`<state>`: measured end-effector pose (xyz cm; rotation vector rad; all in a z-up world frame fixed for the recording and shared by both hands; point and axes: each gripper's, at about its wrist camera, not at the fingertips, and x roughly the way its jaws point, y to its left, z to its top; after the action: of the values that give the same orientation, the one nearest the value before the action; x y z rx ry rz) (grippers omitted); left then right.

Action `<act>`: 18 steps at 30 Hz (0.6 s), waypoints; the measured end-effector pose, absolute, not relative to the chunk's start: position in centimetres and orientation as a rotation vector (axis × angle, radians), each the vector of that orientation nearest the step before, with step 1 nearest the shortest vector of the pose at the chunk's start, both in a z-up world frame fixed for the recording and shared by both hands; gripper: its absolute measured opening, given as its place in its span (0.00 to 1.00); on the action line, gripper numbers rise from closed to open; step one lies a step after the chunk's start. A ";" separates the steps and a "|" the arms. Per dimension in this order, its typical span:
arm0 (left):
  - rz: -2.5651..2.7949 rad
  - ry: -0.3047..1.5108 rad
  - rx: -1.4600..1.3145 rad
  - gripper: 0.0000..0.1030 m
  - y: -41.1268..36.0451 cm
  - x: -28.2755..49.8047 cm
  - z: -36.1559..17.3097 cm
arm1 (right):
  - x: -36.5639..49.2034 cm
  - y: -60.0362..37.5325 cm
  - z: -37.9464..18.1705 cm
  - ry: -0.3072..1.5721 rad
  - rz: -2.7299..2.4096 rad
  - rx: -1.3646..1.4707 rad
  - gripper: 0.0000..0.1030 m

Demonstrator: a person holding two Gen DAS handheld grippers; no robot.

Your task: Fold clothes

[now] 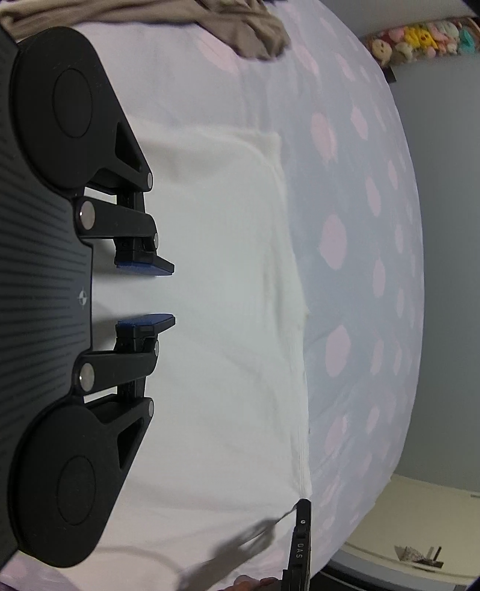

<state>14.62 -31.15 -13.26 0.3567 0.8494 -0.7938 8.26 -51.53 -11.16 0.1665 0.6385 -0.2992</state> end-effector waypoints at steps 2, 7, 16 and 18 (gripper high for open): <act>-0.767 0.855 0.361 0.19 -29.8 14.4 -13.1 | 8.6 -51.5 -11.4 0.679 -0.306 0.171 0.21; -0.707 0.854 0.342 0.19 -24.8 13.8 -11.7 | 6.9 -51.4 -10.1 0.699 -0.344 0.215 0.31; -0.626 0.841 0.242 0.21 -15.7 10.9 -10.1 | -5.1 -49.0 -8.8 0.756 -0.378 0.331 0.38; -0.626 0.858 0.221 0.23 -14.3 10.2 -10.5 | -7.6 -48.4 -9.1 0.796 -0.402 0.350 0.41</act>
<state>10.21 -14.32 -10.52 0.2209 0.8580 -0.6264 -7.57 -48.43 -9.11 0.3502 0.7963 -0.4019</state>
